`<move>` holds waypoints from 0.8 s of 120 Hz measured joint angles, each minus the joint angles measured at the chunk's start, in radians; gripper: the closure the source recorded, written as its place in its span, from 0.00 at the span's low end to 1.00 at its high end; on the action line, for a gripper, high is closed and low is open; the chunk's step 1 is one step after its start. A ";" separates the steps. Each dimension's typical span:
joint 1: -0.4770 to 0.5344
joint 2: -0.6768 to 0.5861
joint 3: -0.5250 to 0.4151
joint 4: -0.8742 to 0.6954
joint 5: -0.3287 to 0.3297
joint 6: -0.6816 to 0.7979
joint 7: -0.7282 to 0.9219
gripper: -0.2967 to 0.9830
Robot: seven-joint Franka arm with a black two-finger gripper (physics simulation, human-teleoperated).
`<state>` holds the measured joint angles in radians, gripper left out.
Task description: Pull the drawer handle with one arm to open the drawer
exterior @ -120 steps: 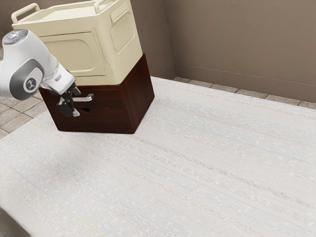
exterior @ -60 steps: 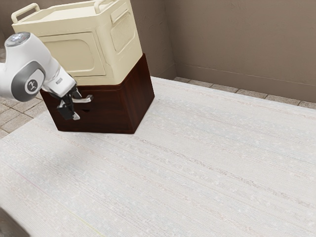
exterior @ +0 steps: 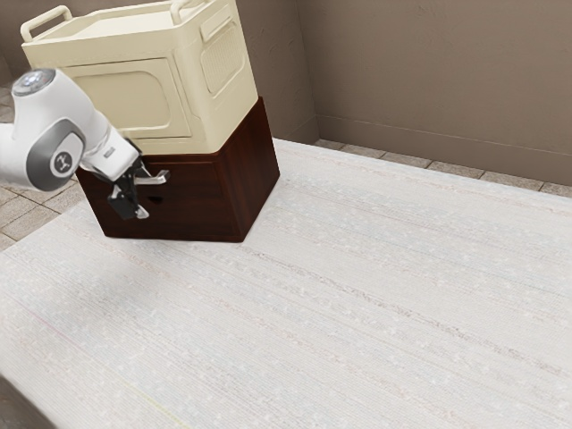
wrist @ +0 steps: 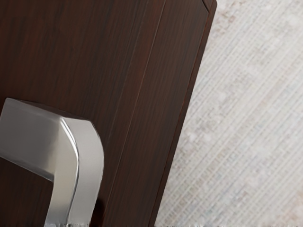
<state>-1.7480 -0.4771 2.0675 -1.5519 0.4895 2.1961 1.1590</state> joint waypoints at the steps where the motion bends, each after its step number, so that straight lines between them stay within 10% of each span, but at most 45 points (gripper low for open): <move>1: 0.000 0.000 0.001 0.000 0.000 0.000 0.000 0.23; 96: 0.162 0.179 -0.104 -0.155 -0.028 -0.041 0.006 0.25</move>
<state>-1.5859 -0.2976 1.9631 -1.7067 0.4617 2.1552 1.1649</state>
